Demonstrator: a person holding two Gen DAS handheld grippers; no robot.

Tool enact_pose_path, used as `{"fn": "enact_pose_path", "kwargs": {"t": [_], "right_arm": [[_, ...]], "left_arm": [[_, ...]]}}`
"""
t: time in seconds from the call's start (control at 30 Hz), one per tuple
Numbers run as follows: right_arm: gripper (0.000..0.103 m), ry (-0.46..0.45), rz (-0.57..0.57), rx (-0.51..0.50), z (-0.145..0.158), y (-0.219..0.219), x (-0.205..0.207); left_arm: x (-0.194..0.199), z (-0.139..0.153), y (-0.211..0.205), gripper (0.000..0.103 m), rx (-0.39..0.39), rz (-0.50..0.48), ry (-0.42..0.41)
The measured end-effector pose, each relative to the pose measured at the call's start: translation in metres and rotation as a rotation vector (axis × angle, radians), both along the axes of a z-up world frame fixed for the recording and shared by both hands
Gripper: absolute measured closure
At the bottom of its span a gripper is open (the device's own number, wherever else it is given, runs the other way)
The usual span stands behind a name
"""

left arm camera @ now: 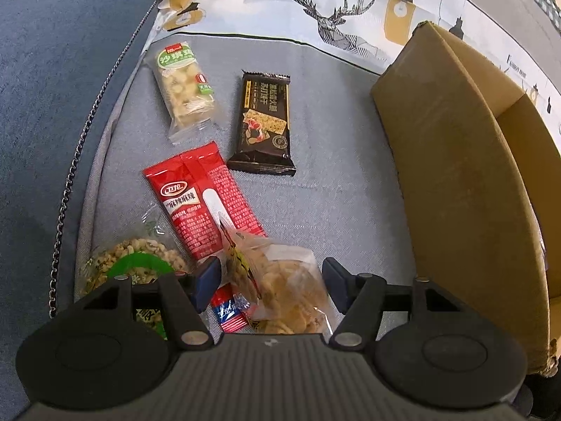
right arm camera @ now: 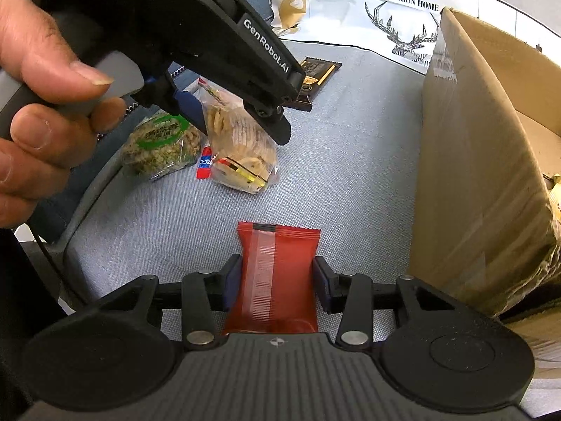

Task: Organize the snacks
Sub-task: 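Grasp the small red packet with the right tool while the left tool grasps the clear cookie bag, then carry the cookie bag in the left tool while the right tool carries the red packet over the box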

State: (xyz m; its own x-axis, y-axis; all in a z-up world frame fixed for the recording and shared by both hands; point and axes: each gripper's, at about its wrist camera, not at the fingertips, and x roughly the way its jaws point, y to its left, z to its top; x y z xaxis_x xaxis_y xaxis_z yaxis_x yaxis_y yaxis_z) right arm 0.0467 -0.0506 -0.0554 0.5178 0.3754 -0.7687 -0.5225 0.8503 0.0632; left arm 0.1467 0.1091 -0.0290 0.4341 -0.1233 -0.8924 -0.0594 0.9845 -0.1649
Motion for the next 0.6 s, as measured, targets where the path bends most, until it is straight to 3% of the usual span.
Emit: {"fn": "enact_pose_path", "kwargs": {"t": [0.4,0.6], "right_arm": [[0.057,-0.004,0.002,-0.003,-0.0017,-0.0003,-0.0008],[0.058,-0.009,0.003,-0.005,-0.0022,-0.0012,-0.0016]], "left_arm": [[-0.0001,-0.0022,-0.0043,0.039,0.016,-0.029,0.006],[-0.001,0.0,-0.002,0.053,0.014,-0.024,-0.007]]}}
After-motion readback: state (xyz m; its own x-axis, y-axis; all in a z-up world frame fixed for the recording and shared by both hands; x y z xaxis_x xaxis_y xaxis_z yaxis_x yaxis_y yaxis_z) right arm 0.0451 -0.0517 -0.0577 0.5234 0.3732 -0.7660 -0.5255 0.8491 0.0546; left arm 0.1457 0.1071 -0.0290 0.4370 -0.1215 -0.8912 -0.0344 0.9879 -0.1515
